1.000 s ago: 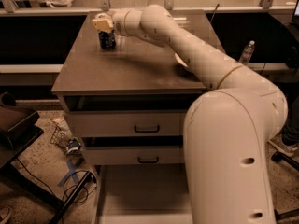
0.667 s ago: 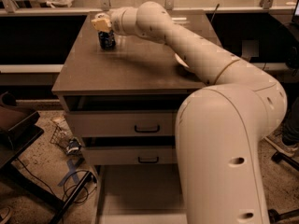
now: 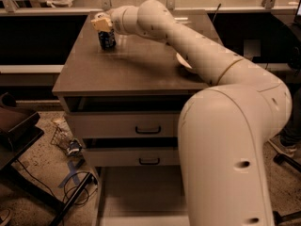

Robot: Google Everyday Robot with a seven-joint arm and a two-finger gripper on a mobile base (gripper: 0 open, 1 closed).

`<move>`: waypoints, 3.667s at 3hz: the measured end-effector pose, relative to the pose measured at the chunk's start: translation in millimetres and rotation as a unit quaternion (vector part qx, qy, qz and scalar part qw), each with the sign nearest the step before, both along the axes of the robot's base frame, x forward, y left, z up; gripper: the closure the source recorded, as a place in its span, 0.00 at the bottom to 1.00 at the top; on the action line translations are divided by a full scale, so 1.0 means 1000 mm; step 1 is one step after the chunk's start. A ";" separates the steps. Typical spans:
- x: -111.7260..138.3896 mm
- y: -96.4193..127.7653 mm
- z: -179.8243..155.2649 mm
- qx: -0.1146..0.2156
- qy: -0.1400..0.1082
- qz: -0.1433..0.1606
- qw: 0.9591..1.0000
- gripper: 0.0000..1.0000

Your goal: Place pepsi can into bottom drawer

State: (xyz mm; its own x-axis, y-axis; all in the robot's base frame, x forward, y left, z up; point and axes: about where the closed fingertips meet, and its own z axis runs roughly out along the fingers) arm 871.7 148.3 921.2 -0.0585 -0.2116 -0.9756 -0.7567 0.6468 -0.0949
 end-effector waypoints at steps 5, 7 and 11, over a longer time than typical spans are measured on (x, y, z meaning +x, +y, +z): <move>-0.161 -0.154 0.098 -0.032 -0.116 -0.137 0.983 1.00; -0.249 -0.227 0.051 -0.027 -0.086 -0.226 0.970 1.00; -0.336 -0.299 -0.022 0.007 -0.048 -0.319 0.947 1.00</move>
Offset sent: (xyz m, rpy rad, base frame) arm -0.0807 -0.0644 0.1180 -0.0859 -0.2640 -0.0715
